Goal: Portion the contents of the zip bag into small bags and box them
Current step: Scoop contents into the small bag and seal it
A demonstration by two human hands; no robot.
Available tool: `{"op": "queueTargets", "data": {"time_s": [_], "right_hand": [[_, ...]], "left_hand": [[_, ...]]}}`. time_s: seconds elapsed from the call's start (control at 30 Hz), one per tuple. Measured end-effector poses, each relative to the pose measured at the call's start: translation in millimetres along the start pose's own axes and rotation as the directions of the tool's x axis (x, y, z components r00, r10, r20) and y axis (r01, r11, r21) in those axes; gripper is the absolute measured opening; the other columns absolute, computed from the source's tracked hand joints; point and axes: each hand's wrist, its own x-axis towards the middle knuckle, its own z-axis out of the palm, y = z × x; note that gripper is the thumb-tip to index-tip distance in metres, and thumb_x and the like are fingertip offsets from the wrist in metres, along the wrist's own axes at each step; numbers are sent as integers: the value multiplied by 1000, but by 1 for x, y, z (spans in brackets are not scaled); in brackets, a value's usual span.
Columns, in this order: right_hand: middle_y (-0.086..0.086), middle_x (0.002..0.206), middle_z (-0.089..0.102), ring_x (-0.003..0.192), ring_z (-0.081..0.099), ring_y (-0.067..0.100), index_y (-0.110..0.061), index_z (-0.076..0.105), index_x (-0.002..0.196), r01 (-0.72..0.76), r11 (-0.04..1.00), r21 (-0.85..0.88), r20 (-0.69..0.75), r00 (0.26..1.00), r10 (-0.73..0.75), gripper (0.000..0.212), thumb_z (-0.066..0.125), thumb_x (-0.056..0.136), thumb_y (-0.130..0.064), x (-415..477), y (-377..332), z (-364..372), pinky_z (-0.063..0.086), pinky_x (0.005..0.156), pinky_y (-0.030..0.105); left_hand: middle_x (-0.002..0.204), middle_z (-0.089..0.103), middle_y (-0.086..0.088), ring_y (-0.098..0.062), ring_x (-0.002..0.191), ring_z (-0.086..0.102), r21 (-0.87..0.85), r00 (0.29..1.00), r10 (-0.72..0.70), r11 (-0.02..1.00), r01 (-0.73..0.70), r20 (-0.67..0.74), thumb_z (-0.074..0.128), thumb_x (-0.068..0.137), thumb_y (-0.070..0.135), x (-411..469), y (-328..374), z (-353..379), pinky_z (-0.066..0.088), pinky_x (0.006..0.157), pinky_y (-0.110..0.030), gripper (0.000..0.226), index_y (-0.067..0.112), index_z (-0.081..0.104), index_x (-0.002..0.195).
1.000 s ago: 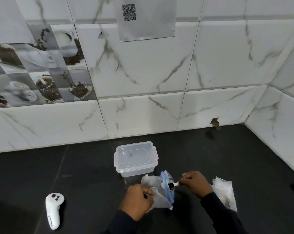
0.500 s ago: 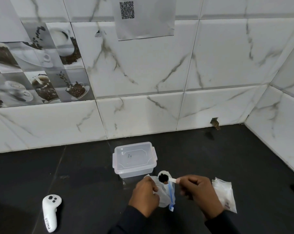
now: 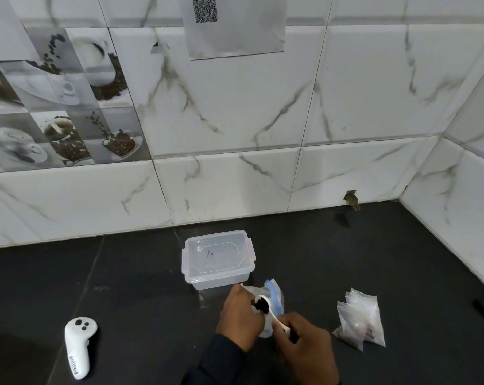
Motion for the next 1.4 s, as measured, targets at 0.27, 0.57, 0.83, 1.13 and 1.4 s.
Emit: {"op": "queueTargets", "data": {"time_s": [0.27,0.57,0.83,1.13,1.4], "right_hand": [[-12,64,71,54,63,-7,-29,68,90,472,790,-391,53,869,-492,9,69,85,-37,1,32,19,50,56,7],[-10,63,70,51,60,0,-25,79,78,537,615,-577,-5,751,-660,51,36,104,-38,-2,42,17,49,50,14],[1,64,72,46,60,5,-19,76,83,15,941,338,-135,990,33,8,75,85,-11,-2,7,-10,47,46,16],[-5,69,74,68,68,4,-19,77,71,-326,945,-28,110,939,327,14,71,84,-16,49,60,-28,47,59,15],[-3,50,60,49,52,2,-19,70,52,-253,967,-11,341,908,241,29,66,80,-12,66,59,-2,45,57,28]], "left_hand": [[115,52,5,-6,105,52,-32,999,40,999,-40,-3,68,85,8,-1,-2,3,39,83,-12,32,18,62,115],[109,46,7,-4,97,47,-42,999,52,998,-52,-8,67,88,11,0,-8,2,39,75,-9,26,15,64,113],[112,51,5,-6,98,53,-35,997,26,999,-23,70,69,78,8,-3,-12,-5,36,65,-3,19,16,72,95],[101,66,14,-9,99,64,-148,923,-31,984,94,383,67,79,3,-13,4,32,57,90,-28,37,39,67,73],[85,64,13,-2,76,60,-158,964,-59,982,103,259,64,85,9,-5,-3,43,44,56,-1,23,31,66,77]]}}
